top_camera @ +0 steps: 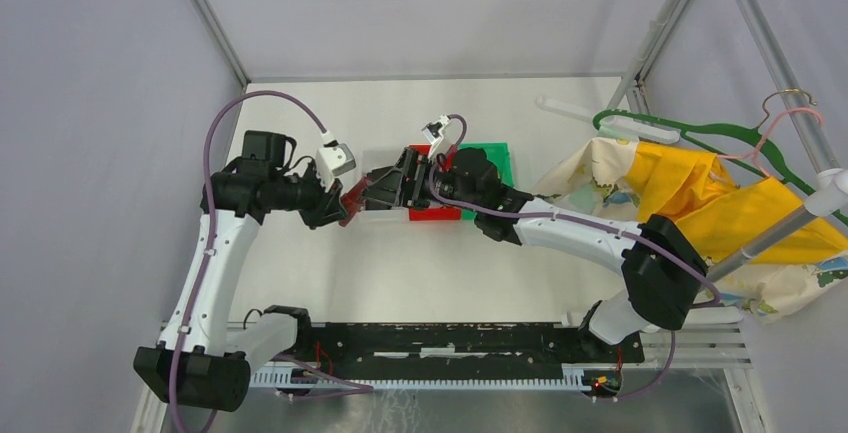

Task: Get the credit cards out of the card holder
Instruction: Pick up the credit card at the corner of the board, then open the card holder.

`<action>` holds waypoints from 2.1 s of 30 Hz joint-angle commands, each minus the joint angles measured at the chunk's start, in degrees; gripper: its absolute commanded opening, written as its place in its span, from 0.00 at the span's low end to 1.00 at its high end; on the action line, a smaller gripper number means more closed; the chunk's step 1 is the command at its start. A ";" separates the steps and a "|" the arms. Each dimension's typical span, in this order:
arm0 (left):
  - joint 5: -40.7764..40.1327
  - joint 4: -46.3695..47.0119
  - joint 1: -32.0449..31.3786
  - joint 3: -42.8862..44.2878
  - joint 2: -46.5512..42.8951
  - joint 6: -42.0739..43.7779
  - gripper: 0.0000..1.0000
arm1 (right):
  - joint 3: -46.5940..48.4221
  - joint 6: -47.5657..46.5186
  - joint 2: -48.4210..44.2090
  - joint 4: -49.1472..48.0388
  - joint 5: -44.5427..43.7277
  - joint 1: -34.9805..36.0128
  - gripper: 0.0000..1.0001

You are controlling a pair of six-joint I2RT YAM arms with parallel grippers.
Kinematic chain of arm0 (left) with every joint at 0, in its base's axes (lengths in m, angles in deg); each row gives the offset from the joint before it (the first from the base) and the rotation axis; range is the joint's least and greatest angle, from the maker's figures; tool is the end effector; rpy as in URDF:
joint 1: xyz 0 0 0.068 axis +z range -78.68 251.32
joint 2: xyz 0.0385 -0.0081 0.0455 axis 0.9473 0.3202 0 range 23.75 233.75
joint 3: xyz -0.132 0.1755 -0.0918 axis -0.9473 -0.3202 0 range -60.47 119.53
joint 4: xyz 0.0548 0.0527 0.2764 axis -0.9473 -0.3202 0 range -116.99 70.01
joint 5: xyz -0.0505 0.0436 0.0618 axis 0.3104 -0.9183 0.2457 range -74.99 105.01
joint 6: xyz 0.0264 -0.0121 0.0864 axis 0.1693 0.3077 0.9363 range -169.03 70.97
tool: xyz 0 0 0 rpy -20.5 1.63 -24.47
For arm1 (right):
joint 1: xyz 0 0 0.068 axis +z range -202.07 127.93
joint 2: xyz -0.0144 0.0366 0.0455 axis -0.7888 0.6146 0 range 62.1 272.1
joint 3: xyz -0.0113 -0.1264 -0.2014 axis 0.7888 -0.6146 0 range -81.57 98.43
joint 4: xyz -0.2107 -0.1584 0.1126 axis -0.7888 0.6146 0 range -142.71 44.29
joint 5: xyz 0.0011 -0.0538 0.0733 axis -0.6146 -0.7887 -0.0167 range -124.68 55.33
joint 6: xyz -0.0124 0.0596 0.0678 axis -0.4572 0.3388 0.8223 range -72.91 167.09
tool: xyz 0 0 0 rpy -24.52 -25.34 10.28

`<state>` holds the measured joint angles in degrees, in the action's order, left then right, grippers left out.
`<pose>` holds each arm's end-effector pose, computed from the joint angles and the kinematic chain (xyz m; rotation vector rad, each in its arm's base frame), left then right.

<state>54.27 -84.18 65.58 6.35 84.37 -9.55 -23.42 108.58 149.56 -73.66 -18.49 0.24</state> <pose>0.2382 -0.0760 0.2847 1.1275 2.0802 -0.6075 0.2430 0.3518 0.2384 -0.0859 2.0385 1.6227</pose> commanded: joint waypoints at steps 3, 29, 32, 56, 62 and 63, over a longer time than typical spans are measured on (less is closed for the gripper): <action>2.56 0.90 -1.31 1.93 -2.88 2.09 0.19 | 4.32 7.46 1.83 -5.73 -0.09 1.53 0.98; -5.41 12.52 -2.00 -7.95 -21.08 36.92 0.18 | 13.37 14.61 6.68 0.54 -3.50 4.07 0.87; -5.73 14.59 -2.05 -9.18 -21.93 39.04 0.18 | 14.22 14.89 7.27 1.17 -2.97 4.37 0.76; 1.97 43.20 -2.06 -33.23 -45.17 51.45 0.98 | 2.32 34.45 2.18 -17.16 0.50 0.58 0.21; 6.58 59.88 -2.00 -42.24 -50.49 57.44 0.91 | 1.56 35.50 1.61 -18.51 1.11 1.47 0.27; 7.17 61.33 -2.02 -42.87 -50.49 58.29 0.87 | 1.23 35.91 1.57 -19.18 1.21 1.63 0.27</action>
<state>56.17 -38.10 63.68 -34.26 34.98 41.40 -21.67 141.28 154.50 -84.90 -18.58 1.11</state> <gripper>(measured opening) 0.920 0.267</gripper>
